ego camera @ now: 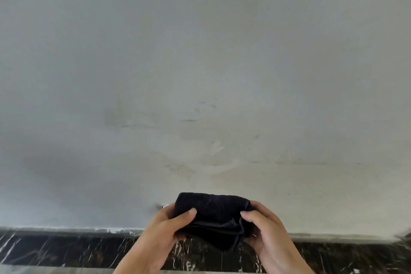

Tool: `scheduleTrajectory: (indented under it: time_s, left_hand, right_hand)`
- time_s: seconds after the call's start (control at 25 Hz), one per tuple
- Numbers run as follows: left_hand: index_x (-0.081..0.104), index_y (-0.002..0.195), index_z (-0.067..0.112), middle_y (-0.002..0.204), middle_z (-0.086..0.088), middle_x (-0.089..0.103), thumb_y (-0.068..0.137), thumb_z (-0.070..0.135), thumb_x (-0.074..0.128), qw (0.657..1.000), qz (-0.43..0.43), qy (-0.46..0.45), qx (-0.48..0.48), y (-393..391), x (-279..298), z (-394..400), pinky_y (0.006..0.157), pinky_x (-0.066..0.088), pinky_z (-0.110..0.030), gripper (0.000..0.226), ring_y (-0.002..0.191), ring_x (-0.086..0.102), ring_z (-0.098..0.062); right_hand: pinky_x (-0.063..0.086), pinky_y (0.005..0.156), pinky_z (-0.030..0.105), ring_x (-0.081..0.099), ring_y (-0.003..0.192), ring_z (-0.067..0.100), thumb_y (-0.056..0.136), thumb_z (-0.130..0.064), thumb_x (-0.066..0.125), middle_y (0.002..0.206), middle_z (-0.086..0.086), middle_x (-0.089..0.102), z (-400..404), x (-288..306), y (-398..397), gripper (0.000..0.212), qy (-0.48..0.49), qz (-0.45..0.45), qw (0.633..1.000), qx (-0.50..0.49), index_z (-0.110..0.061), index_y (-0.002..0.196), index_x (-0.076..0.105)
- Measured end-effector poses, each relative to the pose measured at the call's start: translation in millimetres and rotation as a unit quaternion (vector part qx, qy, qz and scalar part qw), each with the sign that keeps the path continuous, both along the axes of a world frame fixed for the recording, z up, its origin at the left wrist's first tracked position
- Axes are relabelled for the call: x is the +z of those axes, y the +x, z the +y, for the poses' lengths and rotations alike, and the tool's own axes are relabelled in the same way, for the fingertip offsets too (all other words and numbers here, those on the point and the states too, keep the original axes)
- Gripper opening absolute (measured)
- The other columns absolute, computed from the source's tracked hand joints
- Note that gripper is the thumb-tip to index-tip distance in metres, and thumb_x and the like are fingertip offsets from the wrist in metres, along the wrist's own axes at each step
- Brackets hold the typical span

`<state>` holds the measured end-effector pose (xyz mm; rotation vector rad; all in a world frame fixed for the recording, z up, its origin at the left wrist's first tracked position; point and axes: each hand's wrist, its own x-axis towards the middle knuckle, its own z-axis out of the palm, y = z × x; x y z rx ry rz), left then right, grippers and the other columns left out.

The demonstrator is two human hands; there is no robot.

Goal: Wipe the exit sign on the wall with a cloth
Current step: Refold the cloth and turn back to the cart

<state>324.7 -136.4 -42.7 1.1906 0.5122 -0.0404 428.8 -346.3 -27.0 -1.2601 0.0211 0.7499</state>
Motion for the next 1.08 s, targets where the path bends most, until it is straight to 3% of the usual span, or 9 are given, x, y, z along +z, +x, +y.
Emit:
scheduleTrajectory:
  time_s: [0.08,0.16,0.24,0.36,0.6,0.72,0.88,0.96,1.08]
  left_hand:
    - [0.08,0.105,0.008,0.109,-0.018,0.077,0.078,0.02,0.074,1.0,-0.013,-0.011,0.011,-10.8,34.1,-11.6,0.073,0.058,-0.032,0.03,0.096,0.074,-0.026]
    - [0.077,0.109,0.003,0.112,-0.024,0.075,0.077,0.016,0.075,0.998,-0.016,-0.042,0.038,-22.5,58.2,-25.1,0.072,0.062,-0.035,0.035,0.099,0.074,-0.031]
    - [0.072,0.115,-0.001,0.114,-0.026,0.073,0.08,0.013,0.074,0.996,-0.017,-0.065,0.064,-32.7,69.1,-35.0,0.075,0.063,-0.041,0.038,0.104,0.073,-0.036]
    - [0.067,0.12,-0.003,0.116,-0.025,0.073,0.081,0.012,0.072,0.991,-0.016,-0.071,0.115,-58.1,77.8,-38.4,0.078,0.064,-0.043,0.042,0.106,0.072,-0.038]
    - [0.068,0.117,0.0,0.108,-0.021,0.077,0.086,0.006,0.072,0.974,0.013,-0.037,0.223,-130.8,80.7,-19.1,0.071,0.063,-0.039,0.032,0.097,0.075,-0.036]
    - [0.069,0.115,-0.001,0.101,-0.019,0.078,0.095,0.011,0.066,0.957,0.029,-0.025,0.288,-179.4,84.2,2.4,0.065,0.062,-0.035,0.023,0.087,0.077,-0.033]
    - [0.069,0.114,0.001,0.097,-0.015,0.079,0.1,0.013,0.061,0.921,0.032,-0.011,0.388,-244.9,89.9,36.3,0.069,0.061,-0.037,0.02,0.087,0.077,-0.03]
    - [0.069,0.113,0.002,0.101,-0.016,0.079,0.1,0.011,0.06,0.9,0.028,-0.014,0.435,-272.3,91.4,52.9,0.071,0.062,-0.038,0.019,0.091,0.077,-0.03]
    - [0.069,0.113,0.003,0.098,-0.013,0.08,0.1,0.011,0.06,0.867,0.024,-0.015,0.498,-310.2,86.6,81.1,0.065,0.061,-0.032,0.017,0.088,0.077,-0.026]
  right_hand:
    - [0.052,0.051,0.033,0.07,0.07,0.024,0.083,-0.005,0.058,0.085,0.016,0.073,-8.4,34.4,-8.0,0.018,0.033,0.035,0.999,0.014,-0.004,0.094,0.073]
    - [0.056,0.058,0.035,0.072,0.081,0.028,0.076,-0.012,0.068,0.095,0.017,0.074,-12.2,57.4,-19.2,0.028,0.05,0.046,0.997,0.047,-0.002,0.103,0.068]
    - [0.058,0.061,0.036,0.072,0.084,0.031,0.068,-0.006,0.074,0.098,0.019,0.073,-11.6,64.1,-29.4,0.038,0.025,0.03,0.998,0.053,0.0,0.105,0.065]
    - [0.058,0.064,0.036,0.072,0.08,0.031,0.071,0.009,0.071,0.094,0.021,0.073,-6.7,67.7,-39.9,0.032,-0.007,-0.003,0.999,0.041,0.003,0.101,0.066]
    - [0.059,0.069,0.038,0.072,0.082,0.033,0.071,0.003,0.073,0.092,0.02,0.074,38.7,72.1,-68.5,0.029,-0.017,-0.003,0.992,0.128,0.001,0.099,0.066]
    - [0.057,0.055,0.034,0.073,0.074,0.027,0.078,0.0,0.072,0.085,0.015,0.075,85.3,74.0,-94.3,0.021,-0.038,-0.003,0.981,0.19,-0.004,0.098,0.067]
    - [0.058,0.063,0.039,0.072,0.079,0.032,0.079,0.004,0.069,0.089,0.018,0.074,163.3,84.3,-140.3,0.026,-0.018,-0.005,0.962,0.274,0.001,0.104,0.064]
    - [0.058,0.062,0.035,0.072,0.079,0.031,0.078,0.006,0.069,0.092,0.019,0.074,199.2,87.7,-163.6,0.028,-0.011,-0.005,0.952,0.306,0.001,0.105,0.063]
    - [0.058,0.063,0.034,0.072,0.081,0.029,0.079,0.007,0.068,0.097,0.019,0.072,252.8,86.8,-197.7,0.029,-0.022,-0.022,0.934,0.355,0.0,0.107,0.063]
